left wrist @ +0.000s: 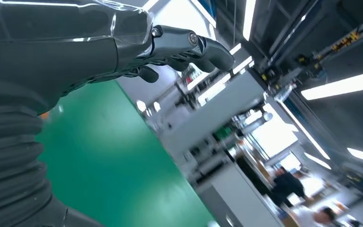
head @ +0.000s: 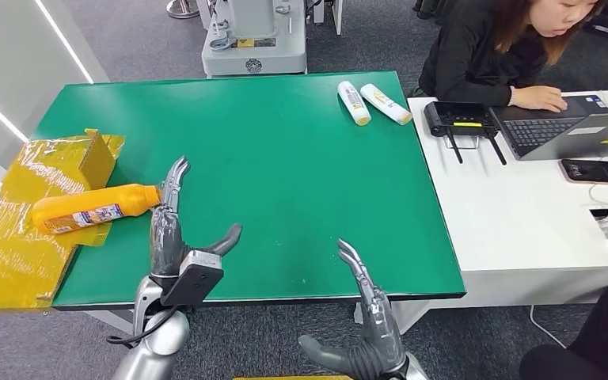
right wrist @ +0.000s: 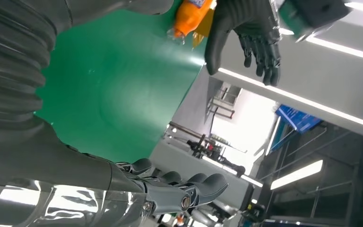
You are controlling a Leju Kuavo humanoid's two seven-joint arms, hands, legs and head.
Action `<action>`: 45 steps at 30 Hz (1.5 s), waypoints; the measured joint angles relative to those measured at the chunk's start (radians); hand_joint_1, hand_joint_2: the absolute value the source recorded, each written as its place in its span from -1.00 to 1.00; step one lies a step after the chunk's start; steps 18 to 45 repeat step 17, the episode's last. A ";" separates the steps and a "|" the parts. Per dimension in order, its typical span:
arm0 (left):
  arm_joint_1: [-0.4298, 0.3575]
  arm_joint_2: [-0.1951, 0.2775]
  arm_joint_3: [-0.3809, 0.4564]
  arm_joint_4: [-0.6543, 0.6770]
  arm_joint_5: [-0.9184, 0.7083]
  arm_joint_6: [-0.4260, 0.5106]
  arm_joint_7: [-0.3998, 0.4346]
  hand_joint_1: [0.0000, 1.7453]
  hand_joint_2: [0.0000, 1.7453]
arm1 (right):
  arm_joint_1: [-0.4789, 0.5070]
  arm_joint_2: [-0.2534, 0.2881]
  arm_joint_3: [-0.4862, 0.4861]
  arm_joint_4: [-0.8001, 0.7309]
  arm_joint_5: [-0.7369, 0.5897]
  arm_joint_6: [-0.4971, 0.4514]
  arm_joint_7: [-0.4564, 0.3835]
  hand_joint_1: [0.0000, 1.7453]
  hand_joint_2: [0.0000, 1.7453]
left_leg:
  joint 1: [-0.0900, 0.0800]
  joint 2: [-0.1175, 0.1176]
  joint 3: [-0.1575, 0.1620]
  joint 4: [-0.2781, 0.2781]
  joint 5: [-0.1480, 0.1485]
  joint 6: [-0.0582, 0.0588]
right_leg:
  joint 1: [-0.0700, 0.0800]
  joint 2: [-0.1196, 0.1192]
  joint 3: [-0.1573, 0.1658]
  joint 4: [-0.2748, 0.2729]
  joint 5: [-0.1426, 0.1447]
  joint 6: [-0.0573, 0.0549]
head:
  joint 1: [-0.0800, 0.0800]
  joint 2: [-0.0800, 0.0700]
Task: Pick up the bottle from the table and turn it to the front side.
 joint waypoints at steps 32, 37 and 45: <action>0.071 -0.009 -0.125 -0.158 0.273 -0.222 -0.033 -1.00 1.00 | 0.074 0.000 -0.040 -0.062 -0.056 -0.117 -0.021 -1.00 1.00 | 0.000 0.000 0.000 0.000 0.000 0.000 | 0.000 0.000 0.000 0.000 -0.001 0.000 | 0.000 0.000; 0.071 -0.009 -0.125 -0.158 0.273 -0.222 -0.033 -1.00 1.00 | 0.074 0.000 -0.040 -0.062 -0.056 -0.117 -0.021 -1.00 1.00 | 0.000 0.000 0.000 0.000 0.000 0.000 | 0.000 0.000 0.000 0.000 -0.001 0.000 | 0.000 0.000; 0.071 -0.009 -0.125 -0.158 0.273 -0.222 -0.033 -1.00 1.00 | 0.074 0.000 -0.040 -0.062 -0.056 -0.117 -0.021 -1.00 1.00 | 0.000 0.000 0.000 0.000 0.000 0.000 | 0.000 0.000 0.000 0.000 -0.001 0.000 | 0.000 0.000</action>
